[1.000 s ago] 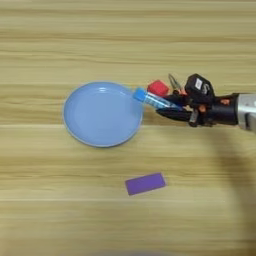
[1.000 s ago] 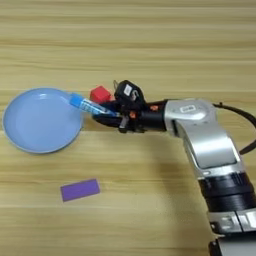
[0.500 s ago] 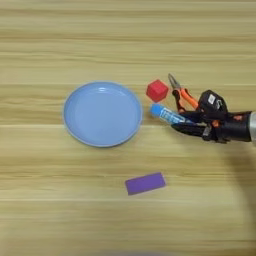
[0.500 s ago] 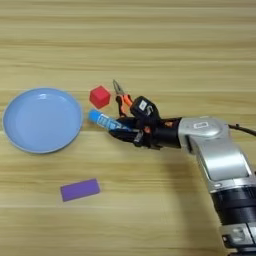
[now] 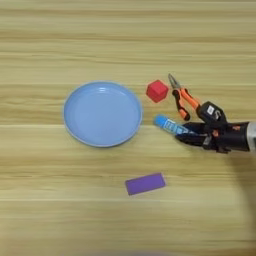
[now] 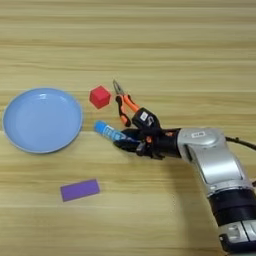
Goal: Move the objects on the table
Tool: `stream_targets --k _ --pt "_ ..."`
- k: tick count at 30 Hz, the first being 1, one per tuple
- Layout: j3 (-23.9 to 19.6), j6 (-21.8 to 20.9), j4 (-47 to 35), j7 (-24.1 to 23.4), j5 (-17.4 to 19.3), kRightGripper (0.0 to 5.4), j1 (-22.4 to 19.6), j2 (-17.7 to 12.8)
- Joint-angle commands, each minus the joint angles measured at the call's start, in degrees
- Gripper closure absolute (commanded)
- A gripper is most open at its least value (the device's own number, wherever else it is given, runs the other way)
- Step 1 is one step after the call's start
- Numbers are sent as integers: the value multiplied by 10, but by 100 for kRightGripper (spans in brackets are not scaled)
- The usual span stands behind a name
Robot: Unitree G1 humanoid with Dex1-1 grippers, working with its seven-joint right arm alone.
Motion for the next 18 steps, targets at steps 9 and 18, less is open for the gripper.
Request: stream_targets --k 9,18 --pt "-6 -28 14 -18 -4 362 -48 -9" --pt "-18 -16 -30 -16 12 267 -54 -11"
